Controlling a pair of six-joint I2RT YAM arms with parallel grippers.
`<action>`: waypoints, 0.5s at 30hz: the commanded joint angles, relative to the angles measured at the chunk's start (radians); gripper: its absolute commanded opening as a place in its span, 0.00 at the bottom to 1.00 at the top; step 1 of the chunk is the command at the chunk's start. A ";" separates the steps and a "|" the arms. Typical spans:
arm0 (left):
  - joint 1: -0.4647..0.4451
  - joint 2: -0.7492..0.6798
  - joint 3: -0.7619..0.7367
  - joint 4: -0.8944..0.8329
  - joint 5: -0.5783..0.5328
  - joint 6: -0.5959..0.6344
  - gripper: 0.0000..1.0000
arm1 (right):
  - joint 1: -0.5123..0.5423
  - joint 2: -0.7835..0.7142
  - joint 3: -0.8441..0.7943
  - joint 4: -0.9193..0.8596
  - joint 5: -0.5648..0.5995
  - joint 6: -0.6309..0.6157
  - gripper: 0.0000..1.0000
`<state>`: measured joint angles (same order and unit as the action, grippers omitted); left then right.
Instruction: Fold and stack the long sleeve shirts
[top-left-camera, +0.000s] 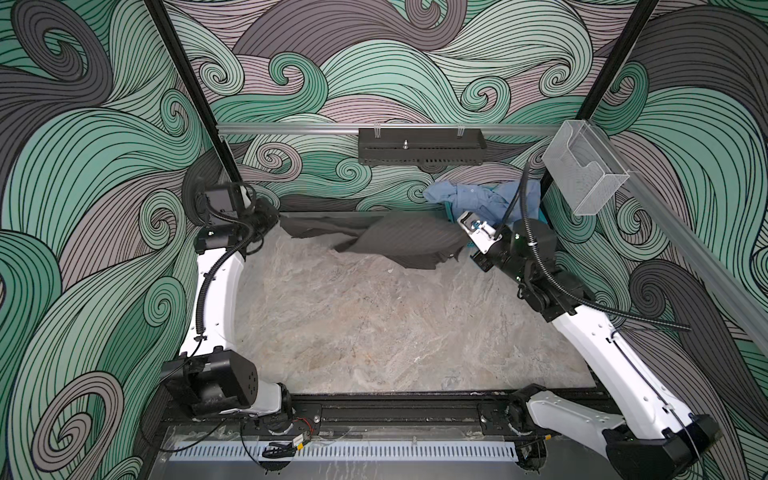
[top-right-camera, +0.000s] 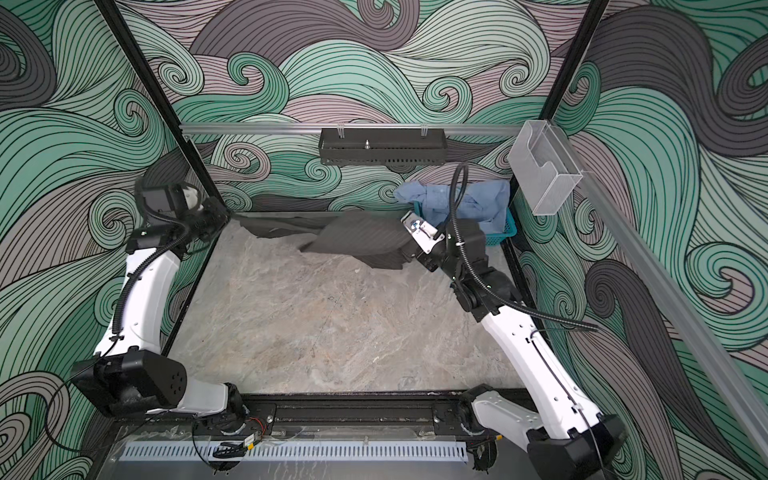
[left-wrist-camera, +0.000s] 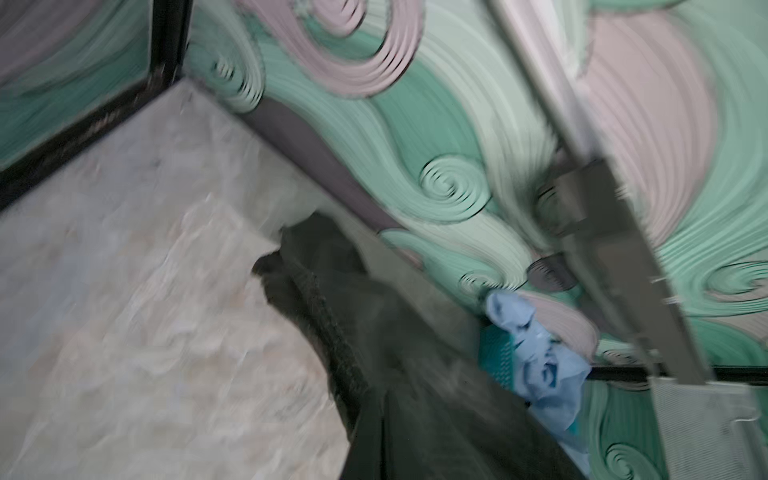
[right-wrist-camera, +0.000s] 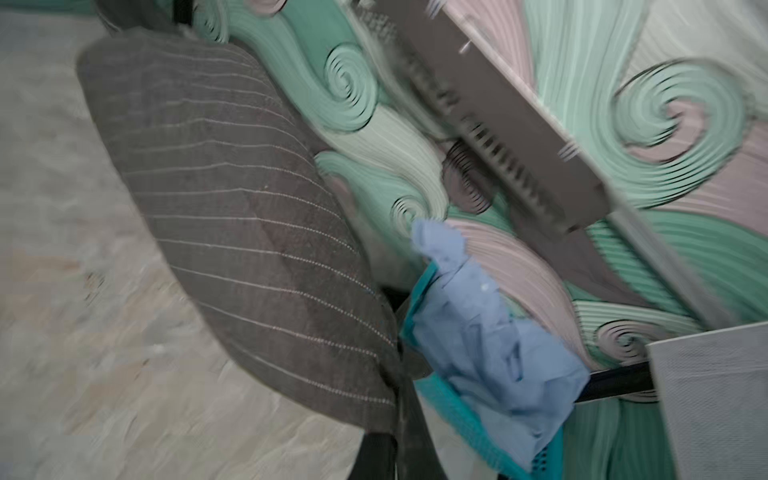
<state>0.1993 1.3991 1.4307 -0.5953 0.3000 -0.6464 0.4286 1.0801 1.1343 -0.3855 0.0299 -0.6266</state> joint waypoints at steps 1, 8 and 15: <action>0.000 -0.090 -0.208 -0.047 -0.033 0.016 0.00 | 0.052 -0.076 -0.152 -0.063 0.056 0.061 0.00; 0.008 -0.197 -0.543 -0.075 -0.106 -0.007 0.00 | 0.208 -0.205 -0.410 -0.226 0.206 0.111 0.00; 0.009 -0.134 -0.410 -0.164 -0.032 0.019 0.00 | 0.240 -0.259 -0.400 -0.231 0.255 0.092 0.00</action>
<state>0.2020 1.2526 0.9123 -0.7189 0.2371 -0.6437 0.6640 0.8387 0.6857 -0.6174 0.2333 -0.5388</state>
